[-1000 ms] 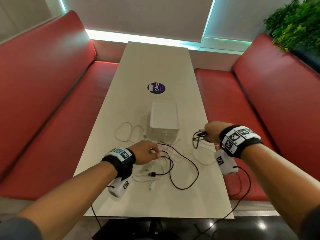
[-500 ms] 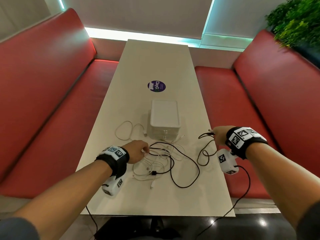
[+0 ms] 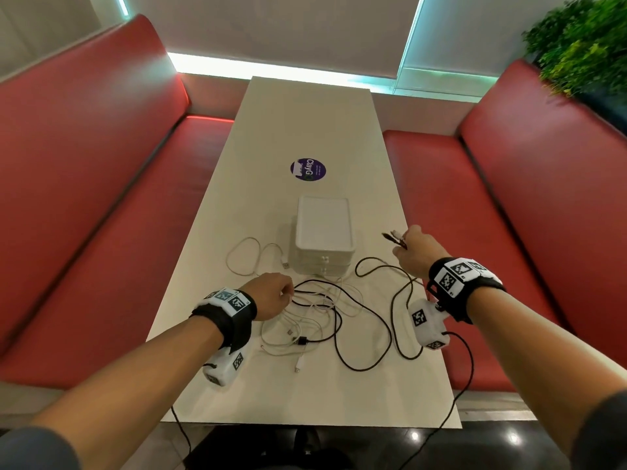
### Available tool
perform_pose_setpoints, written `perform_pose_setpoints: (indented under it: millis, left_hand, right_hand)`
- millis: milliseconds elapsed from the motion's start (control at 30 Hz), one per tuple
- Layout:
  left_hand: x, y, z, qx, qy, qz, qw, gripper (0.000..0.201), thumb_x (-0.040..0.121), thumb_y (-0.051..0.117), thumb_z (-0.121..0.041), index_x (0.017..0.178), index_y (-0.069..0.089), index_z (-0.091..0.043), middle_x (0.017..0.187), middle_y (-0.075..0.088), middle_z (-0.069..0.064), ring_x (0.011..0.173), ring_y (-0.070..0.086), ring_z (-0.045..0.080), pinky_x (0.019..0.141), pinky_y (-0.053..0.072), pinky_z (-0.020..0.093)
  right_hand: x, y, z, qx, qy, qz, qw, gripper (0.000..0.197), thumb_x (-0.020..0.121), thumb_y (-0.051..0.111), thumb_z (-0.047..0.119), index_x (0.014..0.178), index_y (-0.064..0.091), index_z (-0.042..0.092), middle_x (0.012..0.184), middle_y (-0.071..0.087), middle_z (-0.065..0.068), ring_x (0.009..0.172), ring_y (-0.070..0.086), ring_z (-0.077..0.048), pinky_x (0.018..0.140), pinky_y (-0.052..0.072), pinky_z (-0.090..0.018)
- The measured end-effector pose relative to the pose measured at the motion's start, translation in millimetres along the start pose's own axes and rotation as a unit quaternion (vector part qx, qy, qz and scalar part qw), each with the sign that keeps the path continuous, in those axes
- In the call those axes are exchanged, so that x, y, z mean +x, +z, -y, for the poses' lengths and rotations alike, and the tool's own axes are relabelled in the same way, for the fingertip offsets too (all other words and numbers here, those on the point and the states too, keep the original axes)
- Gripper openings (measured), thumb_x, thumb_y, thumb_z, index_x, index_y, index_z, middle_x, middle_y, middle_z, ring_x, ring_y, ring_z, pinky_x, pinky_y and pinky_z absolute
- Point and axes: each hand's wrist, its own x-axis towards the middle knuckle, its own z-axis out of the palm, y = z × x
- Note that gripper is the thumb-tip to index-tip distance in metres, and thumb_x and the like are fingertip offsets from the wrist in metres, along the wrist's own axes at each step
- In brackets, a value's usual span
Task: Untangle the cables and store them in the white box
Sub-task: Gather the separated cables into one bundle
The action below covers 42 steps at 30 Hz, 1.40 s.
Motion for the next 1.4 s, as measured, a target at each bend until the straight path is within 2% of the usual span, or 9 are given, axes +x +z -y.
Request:
perform_pose_setpoints:
  millis: [167, 333, 500, 700, 867, 967, 1167, 1267, 1400]
  left_hand:
    - [5.1, -1.7, -8.2, -0.009, 0.019, -0.007, 1.0, 0.023, 0.1, 0.048, -0.026, 0.113, 0.064, -0.018, 0.115, 0.063, 0.0, 0.098, 0.059, 0.016, 0.086, 0.049, 0.031]
    - [18.7, 4.6, -19.3, -0.015, 0.055, -0.057, 0.997, 0.027, 0.1, 0.043, -0.019, 0.121, 0.06, -0.019, 0.125, 0.059, 0.001, 0.113, 0.057, 0.021, 0.095, 0.047, 0.035]
    - [39.7, 18.1, -28.2, 0.011, 0.102, -0.032, 0.994, 0.047, 0.102, 0.039, -0.014, 0.148, 0.041, -0.022, 0.154, 0.041, 0.001, 0.138, 0.039, 0.025, 0.112, 0.034, 0.039]
    - [52.8, 33.2, -22.5, 0.114, 0.086, 0.069, 0.987, 0.043, 0.105, 0.033, -0.027, 0.144, 0.047, -0.036, 0.152, 0.042, -0.006, 0.134, 0.036, 0.028, 0.108, 0.032, 0.047]
    - [62.0, 35.5, -23.8, 0.133, 0.073, 0.017, 0.988, 0.038, 0.102, 0.037, -0.023, 0.135, 0.055, -0.027, 0.134, 0.059, 0.001, 0.121, 0.047, 0.027, 0.102, 0.035, 0.044]
    - [69.3, 37.6, -23.0, 0.142, 0.089, -0.022, 0.986, 0.04, 0.102, 0.039, -0.021, 0.14, 0.049, -0.026, 0.129, 0.064, 0.003, 0.116, 0.055, 0.029, 0.098, 0.038, 0.041]
    - [77.7, 44.7, -38.1, 0.216, 0.096, -0.043, 0.971, 0.023, 0.101, 0.041, -0.022, 0.12, 0.054, -0.017, 0.107, 0.069, 0.009, 0.092, 0.065, 0.031, 0.065, 0.033, 0.031]
    - [79.2, 49.6, -46.4, 0.234, 0.071, -0.042, 0.969, 0.025, 0.098, 0.047, -0.016, 0.123, 0.049, -0.013, 0.108, 0.067, 0.011, 0.094, 0.066, 0.032, 0.065, 0.035, 0.032]
    - [77.4, 47.2, -52.2, 0.266, 0.077, -0.041, 0.96, 0.024, 0.097, 0.047, -0.011, 0.121, 0.051, -0.011, 0.111, 0.067, 0.01, 0.099, 0.066, 0.032, 0.07, 0.041, 0.034]
  right_hand:
    - [5.2, 9.3, 1.3, -0.018, 0.0, 0.117, 0.993, 0.025, 0.101, 0.053, 0.018, 0.11, 0.067, 0.0, 0.11, 0.071, -0.012, 0.092, 0.064, -0.026, 0.081, 0.052, -0.036]
    - [0.3, 20.8, 5.8, 0.052, -0.027, 0.155, 0.986, 0.028, 0.104, 0.046, 0.025, 0.098, 0.07, 0.013, 0.079, 0.06, -0.001, 0.059, 0.049, -0.014, 0.051, 0.037, -0.024]
    - [5.4, 51.8, 13.6, 0.153, -0.048, 0.241, 0.957, 0.025, 0.106, 0.044, 0.028, 0.119, 0.063, 0.019, 0.075, 0.053, 0.001, 0.048, 0.037, -0.008, 0.043, 0.033, -0.02]
    - [24.8, 82.7, 17.3, 0.156, -0.013, 0.133, 0.979, 0.019, 0.104, 0.039, 0.014, 0.11, 0.057, 0.013, 0.086, 0.059, -0.005, 0.069, 0.054, -0.019, 0.06, 0.039, -0.029]
    - [39.0, 91.4, 17.6, 0.113, 0.083, 0.07, 0.988, 0.032, 0.101, 0.04, 0.013, 0.126, 0.058, 0.003, 0.124, 0.064, -0.019, 0.113, 0.061, -0.037, 0.077, 0.041, -0.031]
    - [44.2, 92.0, 20.8, 0.087, 0.098, 0.07, 0.989, 0.03, 0.099, 0.044, 0.011, 0.122, 0.06, 0.0, 0.123, 0.065, -0.02, 0.111, 0.063, -0.037, 0.074, 0.042, -0.031]
    - [40.3, 96.4, 17.0, 0.058, 0.076, 0.113, 0.989, 0.024, 0.101, 0.045, 0.013, 0.111, 0.062, 0.0, 0.108, 0.066, -0.017, 0.099, 0.063, -0.034, 0.072, 0.042, -0.03]
    - [37.1, 97.2, 11.2, 0.074, 0.071, 0.116, 0.988, 0.021, 0.1, 0.043, 0.01, 0.097, 0.061, 0.0, 0.095, 0.061, -0.015, 0.086, 0.056, -0.031, 0.07, 0.04, -0.031]
    - [29.4, 97.8, 4.0, 0.12, 0.087, 0.121, 0.981, 0.028, 0.102, 0.043, 0.025, 0.1, 0.059, 0.001, 0.096, 0.061, -0.014, 0.087, 0.057, -0.03, 0.07, 0.041, -0.032]
